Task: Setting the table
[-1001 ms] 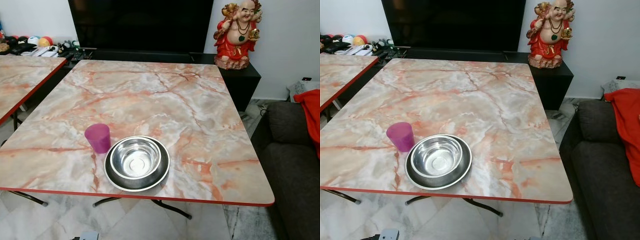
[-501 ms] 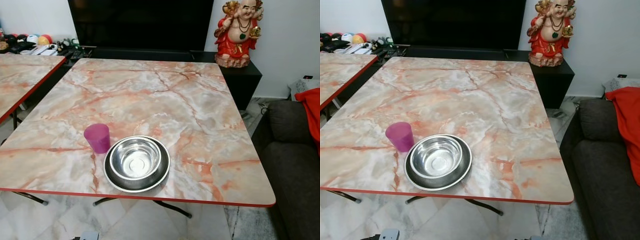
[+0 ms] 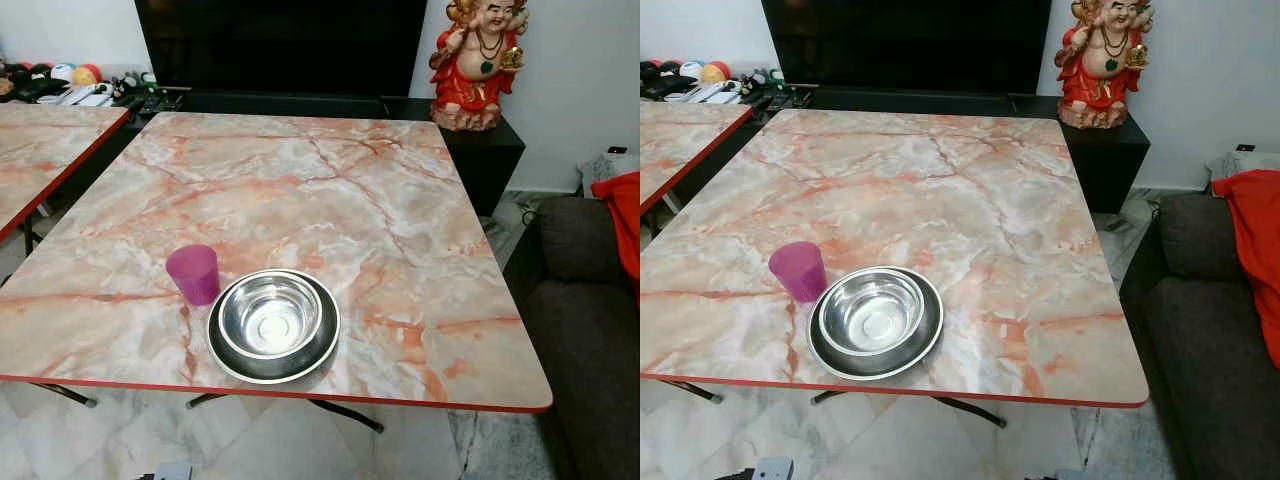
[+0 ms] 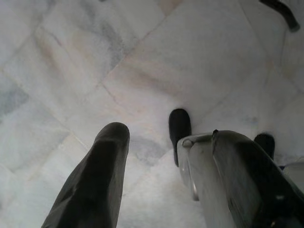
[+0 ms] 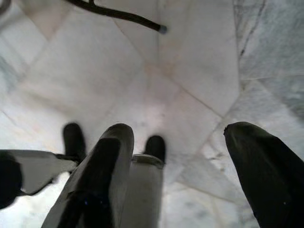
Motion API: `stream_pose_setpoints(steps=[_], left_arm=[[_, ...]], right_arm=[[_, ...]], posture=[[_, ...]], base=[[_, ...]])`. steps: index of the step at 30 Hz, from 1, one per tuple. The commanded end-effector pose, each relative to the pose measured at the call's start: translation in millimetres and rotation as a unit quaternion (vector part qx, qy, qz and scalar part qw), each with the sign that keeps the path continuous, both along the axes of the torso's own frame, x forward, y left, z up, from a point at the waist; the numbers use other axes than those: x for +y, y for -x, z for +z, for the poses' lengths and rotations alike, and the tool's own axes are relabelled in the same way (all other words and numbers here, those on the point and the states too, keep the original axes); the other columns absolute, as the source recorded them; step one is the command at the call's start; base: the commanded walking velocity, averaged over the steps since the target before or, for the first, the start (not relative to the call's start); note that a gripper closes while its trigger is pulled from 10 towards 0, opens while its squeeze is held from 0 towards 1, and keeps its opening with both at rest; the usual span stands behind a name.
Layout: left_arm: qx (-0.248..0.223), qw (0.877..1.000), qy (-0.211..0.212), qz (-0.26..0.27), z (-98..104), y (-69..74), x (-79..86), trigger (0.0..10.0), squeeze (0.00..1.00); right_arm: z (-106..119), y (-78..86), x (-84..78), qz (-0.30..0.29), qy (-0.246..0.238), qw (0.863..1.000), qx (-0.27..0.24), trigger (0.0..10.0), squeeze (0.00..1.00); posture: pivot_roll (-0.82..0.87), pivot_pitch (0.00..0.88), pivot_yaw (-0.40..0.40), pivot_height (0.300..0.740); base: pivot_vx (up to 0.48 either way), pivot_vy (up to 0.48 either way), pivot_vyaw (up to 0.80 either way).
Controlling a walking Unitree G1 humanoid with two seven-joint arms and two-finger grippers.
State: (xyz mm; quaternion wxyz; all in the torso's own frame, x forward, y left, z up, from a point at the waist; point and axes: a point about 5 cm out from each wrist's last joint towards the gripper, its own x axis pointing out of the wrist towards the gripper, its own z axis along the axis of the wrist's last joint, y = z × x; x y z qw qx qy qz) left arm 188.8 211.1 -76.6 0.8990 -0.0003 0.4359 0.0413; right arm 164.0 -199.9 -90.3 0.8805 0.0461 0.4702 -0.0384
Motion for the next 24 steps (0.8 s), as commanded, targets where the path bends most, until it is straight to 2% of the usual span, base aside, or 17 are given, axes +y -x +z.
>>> stream_pose_setpoints(steps=[1, 4, 7, 12, 24], left_arm=[[0.029, 0.999, 0.0, 0.013, -6.6, 14.0, 4.1, 10.0, 0.0], [0.03, 0.999, 0.0, 0.011, -6.9, 14.2, 3.5, 10.0, 0.0], [0.03, 1.0, -0.001, 0.009, -7.0, 14.0, 2.1, 10.0, 0.0], [0.029, 1.0, 0.001, 0.01, -7.3, 13.9, 0.5, 10.0, 0.0], [0.031, 0.999, 0.005, 0.016, -7.9, 14.7, -0.3, 10.0, 0.0]], right_arm=[[-0.3, 0.9, -0.1, -0.007, 0.0, 1.0, -0.002, 10.0, 0.0], [-1.6, 3.3, 0.7, -0.032, -0.017, 0.999, 0.001, 10.0, 0.0], [-3.4, 5.9, 6.1, -0.011, -0.02, 1.0, 0.008, 10.0, 0.0], [-3.8, 6.4, 8.1, -0.012, -0.024, 1.0, 0.007, 10.0, 0.0], [-3.0, 5.4, 4.7, -0.006, -0.019, 1.0, 0.008, 10.0, 0.0]], posture=[[-0.02, 0.092, -0.001, 0.74], [-0.02, 0.091, 0.0, 0.74], [-0.01, 0.089, -0.001, 0.74], [-0.01, 0.088, 0.0, 0.74], [-0.01, 0.088, -0.004, 0.74]], base=[[0.0, 0.48, 0.8], [0.0, 0.48, 0.0], [0.0, 0.48, 0.0], [0.0, 0.48, 0.0], [0.0, 0.48, 0.0]])
